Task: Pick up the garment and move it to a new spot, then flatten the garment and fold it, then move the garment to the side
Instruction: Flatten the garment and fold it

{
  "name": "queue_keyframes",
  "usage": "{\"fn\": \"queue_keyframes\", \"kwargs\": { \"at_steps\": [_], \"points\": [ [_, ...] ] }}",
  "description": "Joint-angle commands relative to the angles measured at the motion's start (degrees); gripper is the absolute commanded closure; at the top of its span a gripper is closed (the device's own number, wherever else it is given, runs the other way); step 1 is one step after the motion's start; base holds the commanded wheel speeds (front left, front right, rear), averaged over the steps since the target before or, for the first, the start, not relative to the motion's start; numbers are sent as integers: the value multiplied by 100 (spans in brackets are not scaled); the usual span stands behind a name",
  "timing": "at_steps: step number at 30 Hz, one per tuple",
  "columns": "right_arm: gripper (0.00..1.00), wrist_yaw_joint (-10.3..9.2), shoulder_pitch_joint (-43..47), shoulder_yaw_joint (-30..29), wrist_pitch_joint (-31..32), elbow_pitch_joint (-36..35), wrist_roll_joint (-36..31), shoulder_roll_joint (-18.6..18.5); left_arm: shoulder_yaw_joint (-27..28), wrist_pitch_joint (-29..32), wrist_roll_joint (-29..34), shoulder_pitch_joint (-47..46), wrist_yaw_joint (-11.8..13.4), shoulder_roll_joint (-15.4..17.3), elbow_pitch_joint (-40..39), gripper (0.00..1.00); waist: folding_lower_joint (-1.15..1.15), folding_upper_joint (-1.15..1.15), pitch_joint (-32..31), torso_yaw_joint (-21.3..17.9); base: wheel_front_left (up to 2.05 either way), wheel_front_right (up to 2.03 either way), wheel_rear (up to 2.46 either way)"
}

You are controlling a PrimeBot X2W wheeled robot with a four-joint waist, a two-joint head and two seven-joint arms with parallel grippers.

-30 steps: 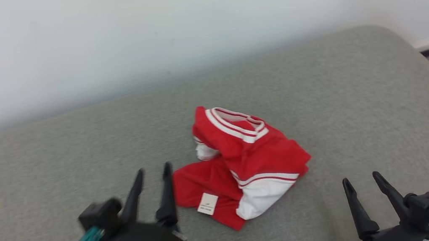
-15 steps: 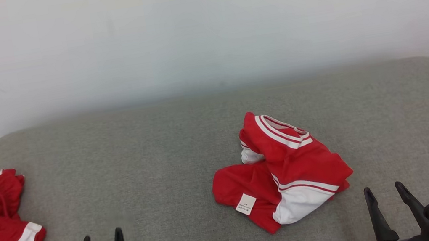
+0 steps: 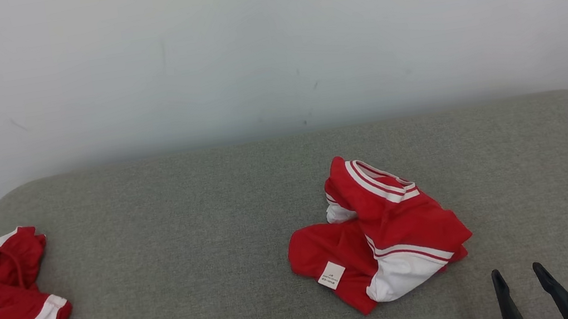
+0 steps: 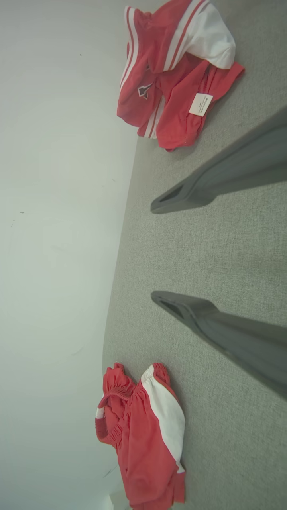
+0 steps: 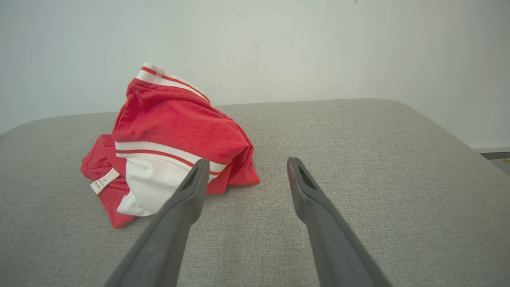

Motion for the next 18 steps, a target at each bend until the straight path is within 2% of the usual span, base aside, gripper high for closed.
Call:
{"fn": "queue_keyframes", "kwargs": {
  "at_steps": [1, 18],
  "points": [
    [0, -11, 53, -5, -10, -18, 32, -6, 56, -18, 111, 66, -34, -64, -32, 0, 1, 0, 8, -7, 0, 0, 0],
    [0, -11, -105, 76, -49, 70, 161, -6, 187, -19, 428, -121, -164, -257, -9, 0, 1, 0, 88, -19, 0, 0, 0]
  ]
}}
